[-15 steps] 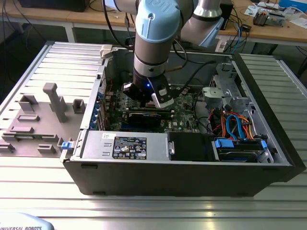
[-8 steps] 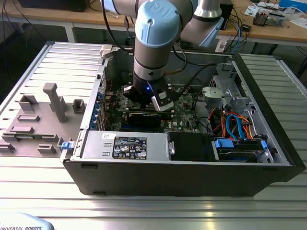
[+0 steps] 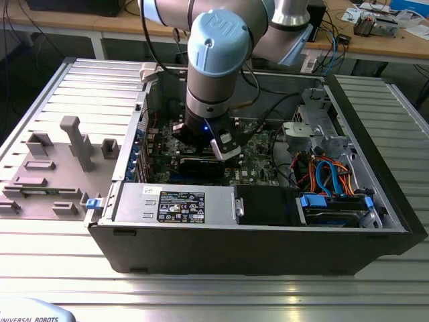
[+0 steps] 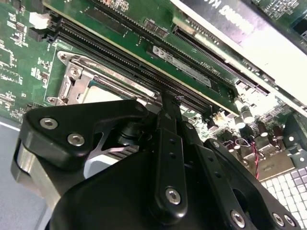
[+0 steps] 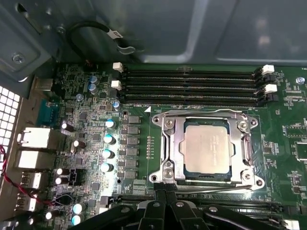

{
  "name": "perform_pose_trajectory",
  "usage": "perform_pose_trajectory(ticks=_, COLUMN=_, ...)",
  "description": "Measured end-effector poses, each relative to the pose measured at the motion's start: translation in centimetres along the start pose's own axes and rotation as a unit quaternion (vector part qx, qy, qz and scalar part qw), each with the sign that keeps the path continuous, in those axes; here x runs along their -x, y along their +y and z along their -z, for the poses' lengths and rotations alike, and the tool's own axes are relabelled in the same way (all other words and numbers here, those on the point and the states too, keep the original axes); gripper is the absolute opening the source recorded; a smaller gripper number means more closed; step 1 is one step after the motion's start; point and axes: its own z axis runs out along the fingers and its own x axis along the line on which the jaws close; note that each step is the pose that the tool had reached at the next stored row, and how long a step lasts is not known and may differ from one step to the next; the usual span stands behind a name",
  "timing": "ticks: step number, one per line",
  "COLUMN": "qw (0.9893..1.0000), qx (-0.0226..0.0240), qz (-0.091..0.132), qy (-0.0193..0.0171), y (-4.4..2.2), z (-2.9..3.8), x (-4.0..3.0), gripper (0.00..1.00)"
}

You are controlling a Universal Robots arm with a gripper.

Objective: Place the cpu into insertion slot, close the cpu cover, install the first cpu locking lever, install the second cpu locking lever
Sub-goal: 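Install the second cpu locking lever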

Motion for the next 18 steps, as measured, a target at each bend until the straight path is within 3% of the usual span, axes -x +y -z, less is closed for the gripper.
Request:
perform_pose_trajectory(ticks=1, qw=1.0, qx=0.0011, qz=0.0, qy=-0.0001, y=-0.02, z=-0.07, x=-0.02, gripper=0.11)
perform_pose_trajectory(ticks=3, qw=1.0, qx=0.0084, qz=0.0, qy=-0.0002, y=-0.05, z=-0.23, x=-0.17, gripper=0.11)
perform_pose_trajectory(ticks=7, qw=0.9998, qx=0.0177, qz=0.001, qy=-0.0005, y=-0.07, z=-0.36, x=-0.21, gripper=0.11)
perform_pose_trajectory(ticks=14, qw=0.9997, qx=0.0249, qz=0.001, qy=-0.0008, y=-0.05, z=-0.89, x=-0.32, gripper=0.11)
perform_pose_trajectory(ticks=18, qw=0.9996, qx=0.0265, qz=0.002, qy=-0.0009, y=0.02, z=-0.67, x=-0.57, gripper=0.11)
